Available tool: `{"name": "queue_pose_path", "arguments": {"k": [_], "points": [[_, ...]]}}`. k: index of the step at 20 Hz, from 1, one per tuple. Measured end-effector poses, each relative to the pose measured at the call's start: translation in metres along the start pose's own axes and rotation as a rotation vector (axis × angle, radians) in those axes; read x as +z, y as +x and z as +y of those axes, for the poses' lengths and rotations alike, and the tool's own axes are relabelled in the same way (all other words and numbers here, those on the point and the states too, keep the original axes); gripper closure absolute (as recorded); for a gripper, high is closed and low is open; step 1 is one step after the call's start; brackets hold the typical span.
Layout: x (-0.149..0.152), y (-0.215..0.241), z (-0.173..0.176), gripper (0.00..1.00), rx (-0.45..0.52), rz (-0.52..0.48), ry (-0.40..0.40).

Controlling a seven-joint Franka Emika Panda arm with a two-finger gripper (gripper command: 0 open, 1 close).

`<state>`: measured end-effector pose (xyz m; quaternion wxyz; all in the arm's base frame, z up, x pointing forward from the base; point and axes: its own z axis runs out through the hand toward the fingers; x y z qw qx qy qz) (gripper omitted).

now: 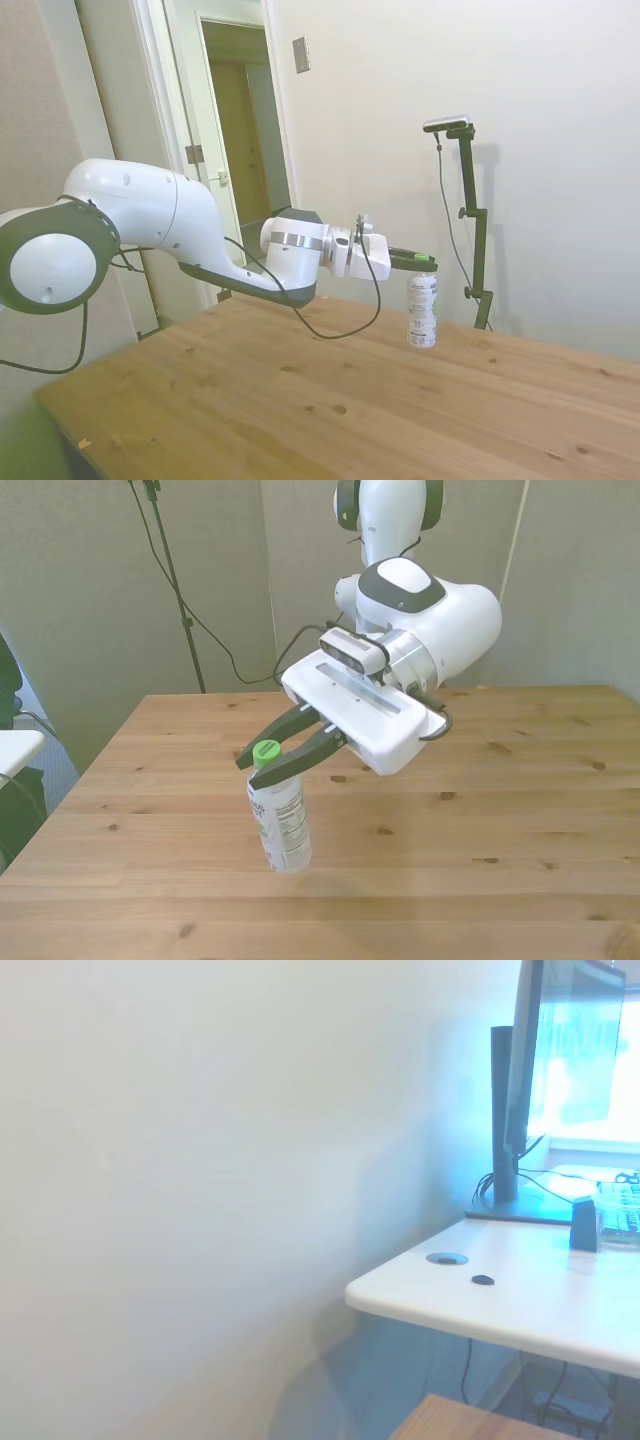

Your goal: Stand the water bottle

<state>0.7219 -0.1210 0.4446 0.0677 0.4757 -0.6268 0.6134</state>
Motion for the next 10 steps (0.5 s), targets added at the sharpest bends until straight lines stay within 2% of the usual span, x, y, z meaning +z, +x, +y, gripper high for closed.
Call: {"name": "queue_pose_path", "arguments": {"k": [7,10], "points": [[0.024,-0.029,-0.001,1.00,-0.011,0.015,0.020],[0.025,-0.046,-0.008,1.00,-0.007,0.017,0.036]]}}
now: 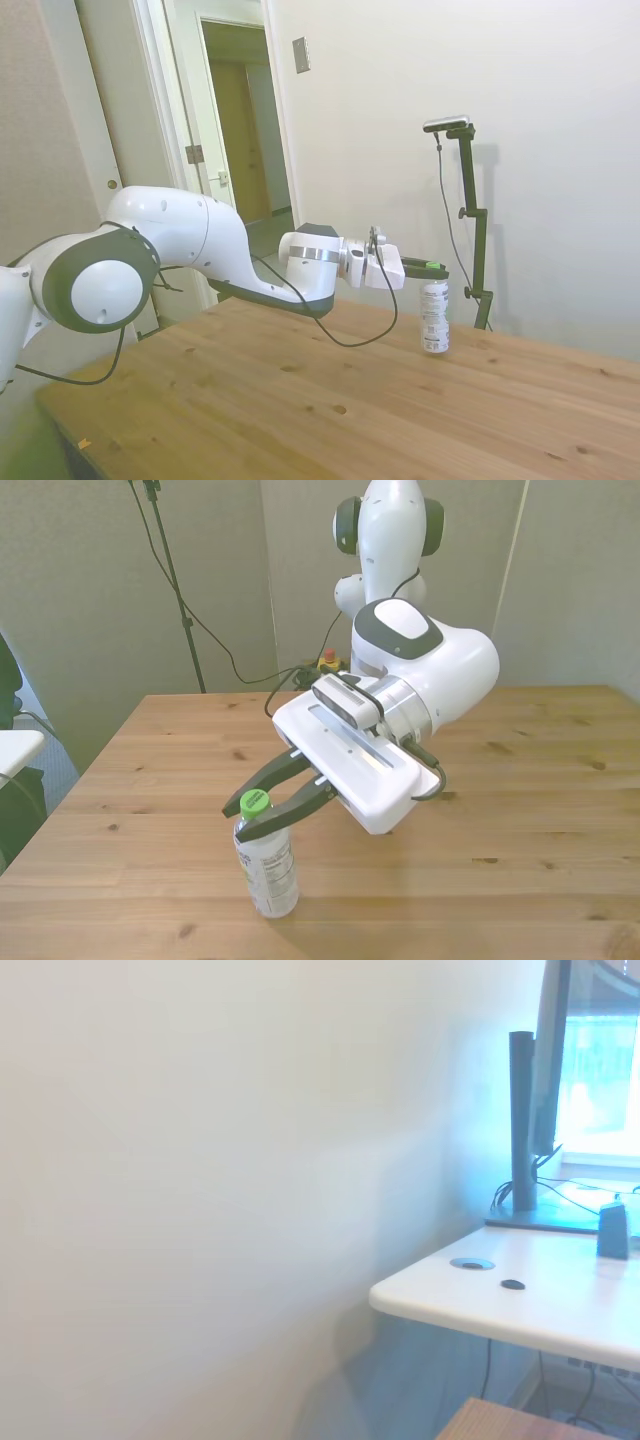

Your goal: Stand the water bottle

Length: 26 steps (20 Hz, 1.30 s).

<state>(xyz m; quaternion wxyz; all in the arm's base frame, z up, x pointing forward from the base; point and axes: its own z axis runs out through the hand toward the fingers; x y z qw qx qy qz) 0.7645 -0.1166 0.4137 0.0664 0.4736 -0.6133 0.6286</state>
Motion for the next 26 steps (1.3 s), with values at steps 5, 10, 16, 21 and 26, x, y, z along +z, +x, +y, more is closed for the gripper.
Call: {"name": "queue_pose_path", "arguments": {"k": [5,10,16,21,26], "points": [[0.007,-0.015,-0.010,1.00,0.016,0.023,0.021],[0.019,-0.029,-0.006,1.00,0.015,0.035,0.028],[0.020,-0.031,-0.007,0.00,0.017,0.036,0.031],[0.021,-0.030,-0.007,0.00,0.021,0.035,0.027],[0.021,-0.030,-0.006,0.00,0.029,0.032,0.019]]}}
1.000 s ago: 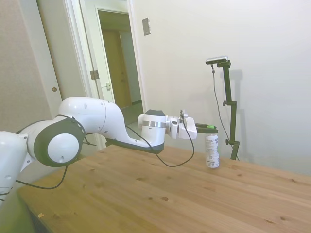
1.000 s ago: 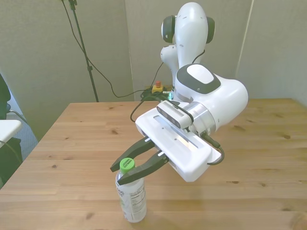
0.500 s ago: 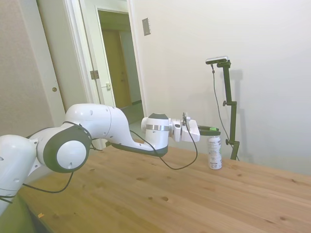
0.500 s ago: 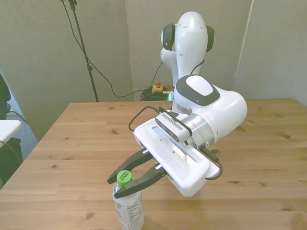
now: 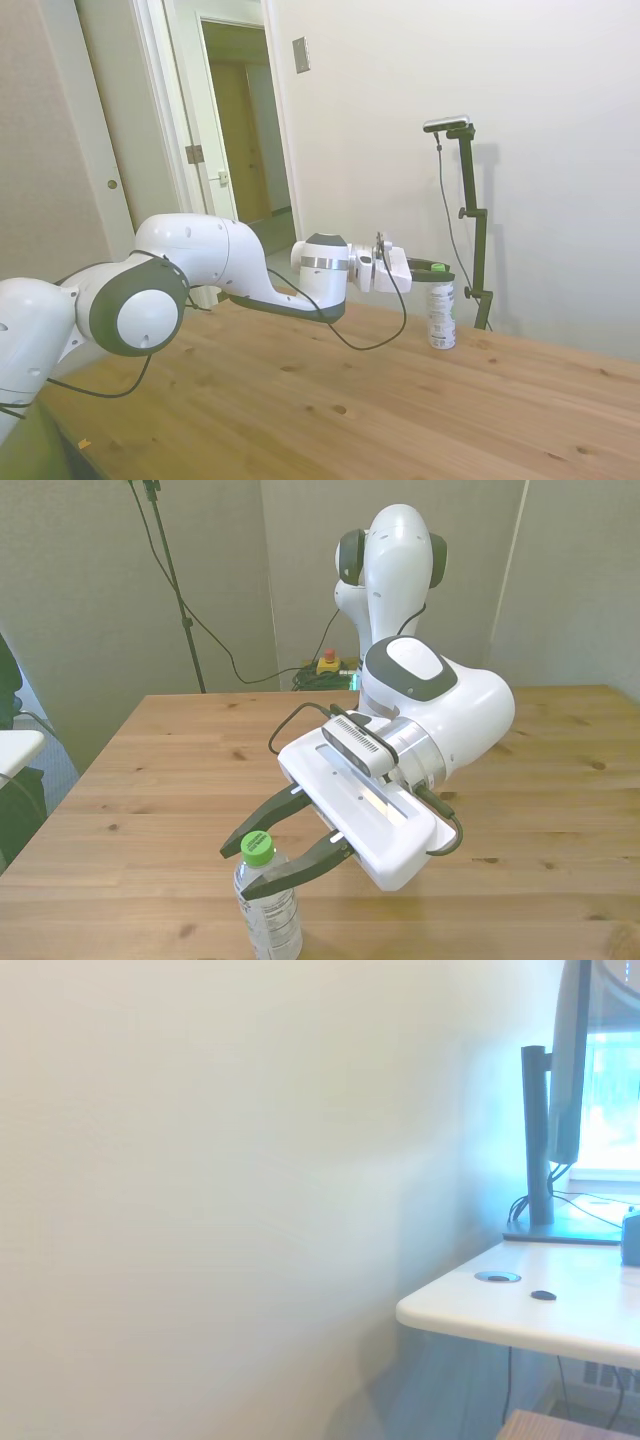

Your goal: Stand the water bottle

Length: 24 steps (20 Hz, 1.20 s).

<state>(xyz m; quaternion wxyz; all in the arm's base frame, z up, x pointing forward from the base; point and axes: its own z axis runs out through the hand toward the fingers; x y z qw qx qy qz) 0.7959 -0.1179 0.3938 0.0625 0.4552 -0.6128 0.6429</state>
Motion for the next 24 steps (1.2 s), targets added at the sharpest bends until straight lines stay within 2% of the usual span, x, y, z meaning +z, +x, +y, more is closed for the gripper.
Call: {"name": "queue_pose_path", "arguments": {"k": [7,9,14,18,24], "points": [[0.015,0.017,0.004,0.00,0.028,-0.011,-0.024],[0.006,0.031,-0.007,0.00,0.043,-0.032,-0.014],[-0.064,0.081,-0.049,0.00,0.094,-0.092,0.010],[-0.106,0.096,-0.038,0.00,0.084,-0.197,-0.016],[-0.174,0.130,-0.011,0.00,-0.032,-0.400,-0.079]]}}
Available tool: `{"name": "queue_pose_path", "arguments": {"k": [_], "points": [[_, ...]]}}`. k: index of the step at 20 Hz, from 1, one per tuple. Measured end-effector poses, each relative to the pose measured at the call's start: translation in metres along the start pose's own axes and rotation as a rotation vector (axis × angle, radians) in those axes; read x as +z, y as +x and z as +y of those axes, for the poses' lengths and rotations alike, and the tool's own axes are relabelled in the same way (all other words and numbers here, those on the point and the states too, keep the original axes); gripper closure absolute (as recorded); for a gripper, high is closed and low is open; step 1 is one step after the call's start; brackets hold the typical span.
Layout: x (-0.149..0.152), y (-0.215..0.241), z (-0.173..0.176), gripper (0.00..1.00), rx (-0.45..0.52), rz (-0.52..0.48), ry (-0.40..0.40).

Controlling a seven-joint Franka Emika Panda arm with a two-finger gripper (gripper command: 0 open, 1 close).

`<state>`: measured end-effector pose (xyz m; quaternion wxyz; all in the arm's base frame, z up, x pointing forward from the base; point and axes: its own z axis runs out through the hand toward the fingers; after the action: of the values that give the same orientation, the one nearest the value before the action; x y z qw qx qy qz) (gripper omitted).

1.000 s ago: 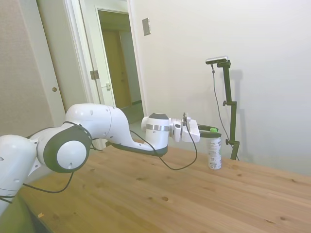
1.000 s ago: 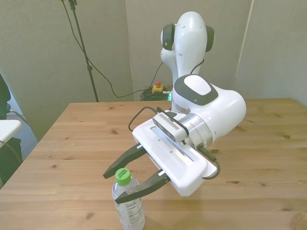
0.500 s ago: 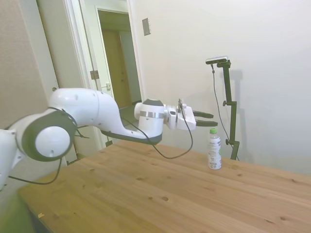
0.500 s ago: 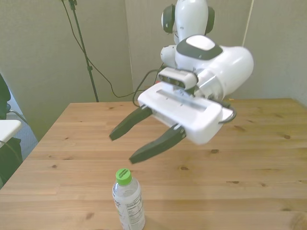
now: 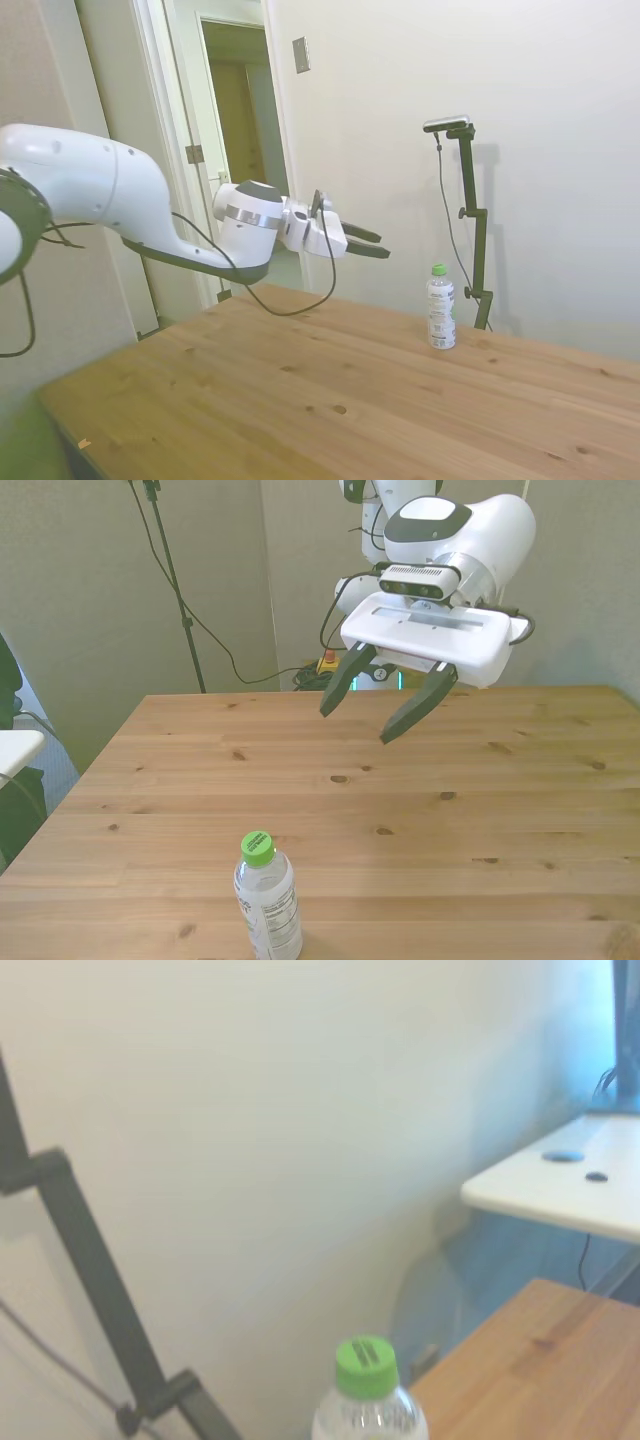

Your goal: Stand the water bottle

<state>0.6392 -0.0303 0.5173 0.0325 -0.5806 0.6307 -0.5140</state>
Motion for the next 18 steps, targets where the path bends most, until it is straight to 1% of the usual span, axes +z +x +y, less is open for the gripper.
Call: {"name": "queue_pose_path", "arguments": {"k": [5,10,12,14,18], "points": [[-0.049,0.025,0.046,0.00,-0.102,-0.197,-0.065],[-0.084,0.027,0.109,0.00,-0.213,-0.385,-0.141],[-0.096,0.025,0.122,0.00,-0.266,-0.462,-0.171],[-0.105,0.029,0.127,0.00,-0.319,-0.542,-0.210],[-0.105,0.048,0.136,0.00,-0.424,-0.708,-0.279]]}}
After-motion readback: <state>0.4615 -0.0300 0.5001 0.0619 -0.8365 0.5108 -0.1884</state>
